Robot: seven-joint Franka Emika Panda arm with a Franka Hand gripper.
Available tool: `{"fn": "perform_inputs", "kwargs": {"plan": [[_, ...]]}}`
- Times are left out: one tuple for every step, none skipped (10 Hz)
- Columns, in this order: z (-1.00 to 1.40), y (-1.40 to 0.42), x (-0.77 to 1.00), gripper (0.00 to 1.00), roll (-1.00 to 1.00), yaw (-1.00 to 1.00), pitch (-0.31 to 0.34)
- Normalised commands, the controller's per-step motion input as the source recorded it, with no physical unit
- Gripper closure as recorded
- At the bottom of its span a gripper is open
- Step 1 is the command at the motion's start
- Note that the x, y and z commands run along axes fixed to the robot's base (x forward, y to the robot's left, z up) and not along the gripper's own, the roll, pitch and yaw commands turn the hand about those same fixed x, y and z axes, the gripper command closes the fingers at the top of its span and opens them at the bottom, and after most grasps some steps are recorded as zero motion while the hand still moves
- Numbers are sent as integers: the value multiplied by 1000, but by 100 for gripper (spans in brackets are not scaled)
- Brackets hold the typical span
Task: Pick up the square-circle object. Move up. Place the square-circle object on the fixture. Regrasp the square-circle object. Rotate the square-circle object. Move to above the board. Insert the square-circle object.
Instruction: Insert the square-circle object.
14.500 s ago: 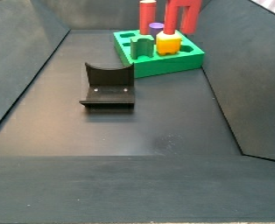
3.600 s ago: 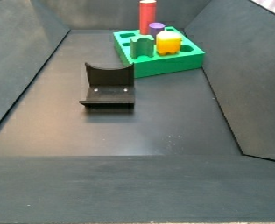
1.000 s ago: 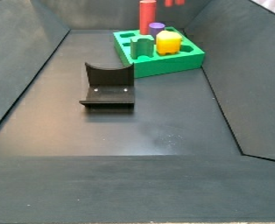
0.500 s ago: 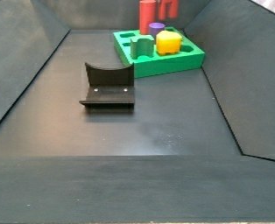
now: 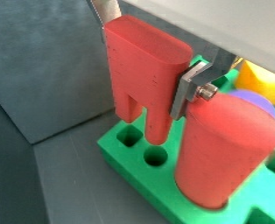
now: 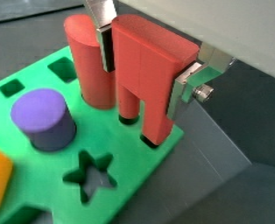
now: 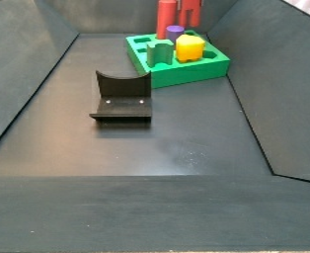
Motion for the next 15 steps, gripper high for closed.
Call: {"fn": "perform_inputs", "kwargs": {"plan": [[129,0,-546,100,-41,206,-236],[-77,-6,0,100,-17,80,-119],[-380,0,360,100,0,0,0],[-331,0,640,100,51,0,76],[-317,0,654,100,126,-26,126],[-289,0,526,100,136,-94,110],[-217,-23,449,100,99,-134,84],[-146,-54,360,100,0,-163,0],[-29,-94,451,100,-100,-177,0],[-131,-77,214,100,-156,-89,-119],[-240,-120,57,100,-93,186,-147],[-386,-63,163,100,-1,343,-101],[-463,-6,146,100,87,509,-67],[-534,0,9,100,126,563,-96],[-611,0,0,100,51,540,-141]]}}
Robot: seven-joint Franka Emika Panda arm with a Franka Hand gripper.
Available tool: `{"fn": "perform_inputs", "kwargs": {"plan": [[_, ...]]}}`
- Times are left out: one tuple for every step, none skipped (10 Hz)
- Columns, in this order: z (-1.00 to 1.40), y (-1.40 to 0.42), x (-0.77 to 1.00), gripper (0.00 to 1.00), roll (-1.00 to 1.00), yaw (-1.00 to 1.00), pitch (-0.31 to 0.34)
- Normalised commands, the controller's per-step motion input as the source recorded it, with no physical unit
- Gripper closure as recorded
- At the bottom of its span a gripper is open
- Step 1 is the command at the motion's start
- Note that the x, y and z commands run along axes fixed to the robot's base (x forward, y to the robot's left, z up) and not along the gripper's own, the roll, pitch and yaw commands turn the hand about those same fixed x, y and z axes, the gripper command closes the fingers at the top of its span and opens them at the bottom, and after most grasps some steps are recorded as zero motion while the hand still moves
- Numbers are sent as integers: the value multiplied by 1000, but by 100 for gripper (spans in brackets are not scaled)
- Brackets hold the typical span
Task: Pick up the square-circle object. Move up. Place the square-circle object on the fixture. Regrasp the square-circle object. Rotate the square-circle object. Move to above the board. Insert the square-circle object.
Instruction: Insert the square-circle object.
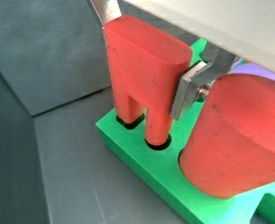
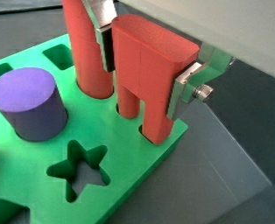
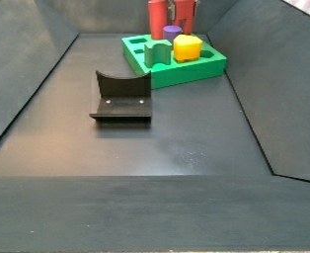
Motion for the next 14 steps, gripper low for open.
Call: {"fn": "perform_inputs", "kwargs": {"plan": [[-720,-6,0,100,0,409,-227],[-651,-140,-3,100,0,171,-283],[-597,-183,-17,100,0,0,-333],[-466,-83,17,100,76,-137,-184],[-354,0,0,100,164,-294,-77],[-380,20,0,100,299,-243,0],[-411,69,0,100,381,-123,20],[-371,40,49,100,414,0,0],[-354,54,0,100,389,60,0],[-394,37,0,100,280,91,0],[-483,0,0,100,209,0,0],[-597,-17,46,100,167,0,-3],[-700,-114,154,100,153,-60,0],[-851,-246,194,100,160,-274,0]]}}
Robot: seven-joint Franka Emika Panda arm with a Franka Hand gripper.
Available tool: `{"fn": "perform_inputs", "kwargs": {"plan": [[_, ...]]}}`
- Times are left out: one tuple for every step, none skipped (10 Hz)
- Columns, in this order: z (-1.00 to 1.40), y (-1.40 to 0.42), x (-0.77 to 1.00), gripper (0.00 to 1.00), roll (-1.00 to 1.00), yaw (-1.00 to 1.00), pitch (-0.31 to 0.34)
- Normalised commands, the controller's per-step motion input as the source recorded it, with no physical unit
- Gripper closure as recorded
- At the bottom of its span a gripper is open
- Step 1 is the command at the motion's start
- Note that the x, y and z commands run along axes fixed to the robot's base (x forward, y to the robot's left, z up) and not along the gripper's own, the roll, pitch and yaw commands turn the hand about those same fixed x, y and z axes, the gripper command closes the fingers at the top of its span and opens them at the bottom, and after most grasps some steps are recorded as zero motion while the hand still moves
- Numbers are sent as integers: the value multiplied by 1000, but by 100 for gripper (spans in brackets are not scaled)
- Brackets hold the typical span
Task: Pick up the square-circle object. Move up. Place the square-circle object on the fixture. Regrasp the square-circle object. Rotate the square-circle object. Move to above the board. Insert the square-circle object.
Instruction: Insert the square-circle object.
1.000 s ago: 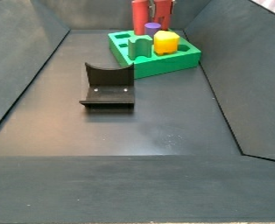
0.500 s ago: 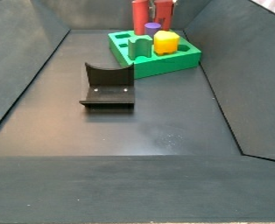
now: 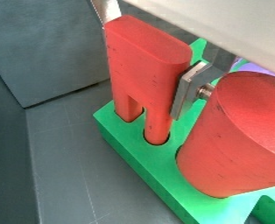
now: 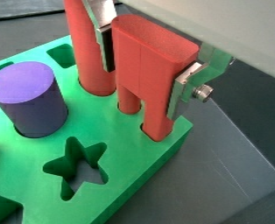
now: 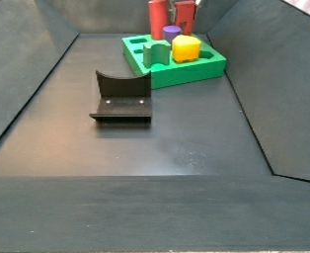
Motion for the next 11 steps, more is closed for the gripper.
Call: {"fn": "perform_inputs", "kwargs": {"plan": [[-943,-314,0,100,119,-231,-139],[-589,-251,-311,100,120,89,-331],[-523,-229,-206,100,339,269,-216],[-363,-171,-137,100,444,363,-126],[-457,-226,-97,100,423,329,-66],[-706,-160,0,100,306,114,-31],[-617,-234,0,100,217,0,-17],[-326,0,0,100,-61,0,-113],[-114,0,0,100,-56,0,-57],[0,86,0,100,-76,-49,0],[0,0,0,100,0,0,0]]}}
